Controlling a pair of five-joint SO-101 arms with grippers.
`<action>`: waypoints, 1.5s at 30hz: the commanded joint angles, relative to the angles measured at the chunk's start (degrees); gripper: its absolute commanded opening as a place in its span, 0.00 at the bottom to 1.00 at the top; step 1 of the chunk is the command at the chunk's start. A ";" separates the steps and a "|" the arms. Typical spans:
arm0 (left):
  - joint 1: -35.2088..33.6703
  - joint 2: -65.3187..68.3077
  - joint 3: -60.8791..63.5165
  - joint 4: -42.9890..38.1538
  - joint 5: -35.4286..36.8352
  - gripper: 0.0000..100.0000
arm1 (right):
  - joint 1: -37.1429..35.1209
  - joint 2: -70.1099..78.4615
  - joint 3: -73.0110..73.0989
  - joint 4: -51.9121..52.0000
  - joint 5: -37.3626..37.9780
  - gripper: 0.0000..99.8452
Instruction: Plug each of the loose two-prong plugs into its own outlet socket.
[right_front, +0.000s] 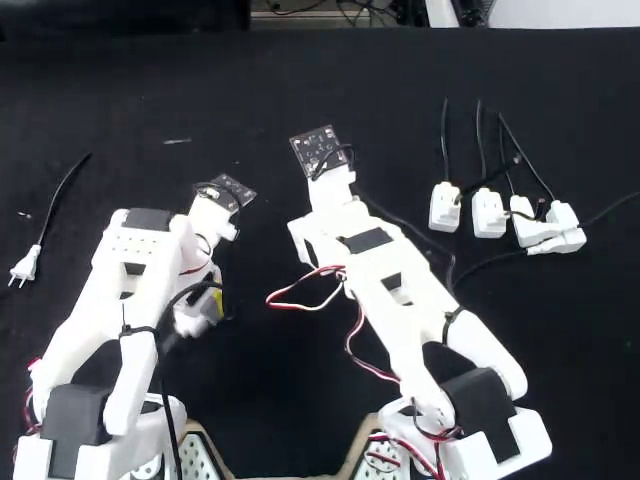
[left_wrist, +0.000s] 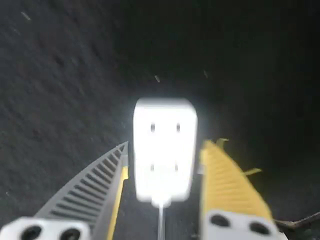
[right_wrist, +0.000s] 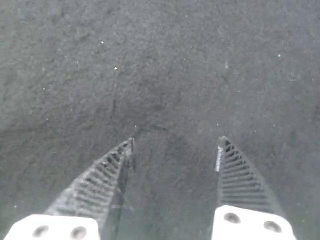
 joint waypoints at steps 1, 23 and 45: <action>-0.31 -2.11 -7.43 4.40 -0.62 0.25 | 0.97 -2.95 -0.31 -1.32 -0.62 0.24; -9.01 -2.11 -11.12 24.62 -4.04 0.21 | 0.97 -2.95 -0.31 -1.41 -0.26 0.24; -9.89 -16.53 23.16 -6.68 -9.49 0.21 | 1.05 -2.95 -0.22 -1.41 -0.18 0.24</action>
